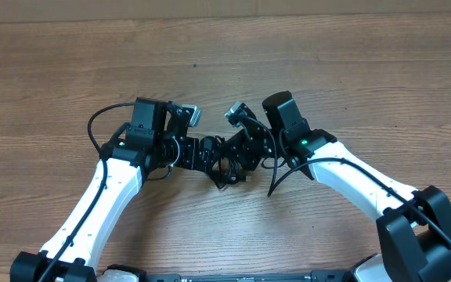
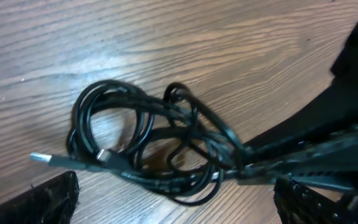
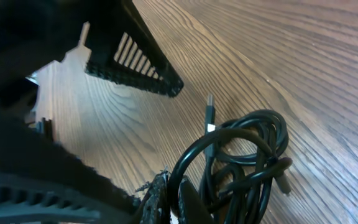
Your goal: Untangle cables
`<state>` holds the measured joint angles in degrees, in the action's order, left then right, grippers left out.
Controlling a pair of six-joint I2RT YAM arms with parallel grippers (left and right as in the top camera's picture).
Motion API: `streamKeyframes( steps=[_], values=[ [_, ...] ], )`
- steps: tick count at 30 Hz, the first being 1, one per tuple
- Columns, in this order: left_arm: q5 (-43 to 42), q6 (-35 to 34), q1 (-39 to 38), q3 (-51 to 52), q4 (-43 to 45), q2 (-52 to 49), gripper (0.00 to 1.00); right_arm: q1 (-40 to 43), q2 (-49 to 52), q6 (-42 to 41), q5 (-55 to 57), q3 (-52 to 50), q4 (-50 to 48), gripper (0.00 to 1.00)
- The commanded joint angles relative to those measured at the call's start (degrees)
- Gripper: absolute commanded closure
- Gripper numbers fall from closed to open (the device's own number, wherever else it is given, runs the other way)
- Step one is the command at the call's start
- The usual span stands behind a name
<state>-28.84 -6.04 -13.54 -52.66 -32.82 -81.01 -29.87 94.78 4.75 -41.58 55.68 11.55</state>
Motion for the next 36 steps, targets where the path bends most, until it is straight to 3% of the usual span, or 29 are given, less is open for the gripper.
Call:
streamKeyframes(
  steps=[1,10,19,32,36],
  values=[
    [3.8,-0.39,-0.17,-1.07,-0.5,-0.26,0.0,-0.24,-0.02,0.72,-6.82,-0.35,-0.79,0.96],
    [5.05,-3.08,1.16,-1.07,-0.66,-0.26,0.0,0.48,-0.04,4.79,-21.53,-0.35,-1.25,0.96],
    [5.92,-4.17,1.53,-1.07,-2.78,-0.26,0.0,0.7,-0.04,4.74,-22.36,-0.35,-3.37,0.96],
    [-20.41,8.04,7.69,-1.18,-2.43,-0.24,0.0,6.27,-0.04,2.14,-22.4,-0.35,-2.38,0.96],
    [-21.68,10.38,10.08,-1.18,-2.89,-0.24,0.0,6.86,-0.04,2.14,-22.49,-0.35,-2.32,0.96]
  ],
)
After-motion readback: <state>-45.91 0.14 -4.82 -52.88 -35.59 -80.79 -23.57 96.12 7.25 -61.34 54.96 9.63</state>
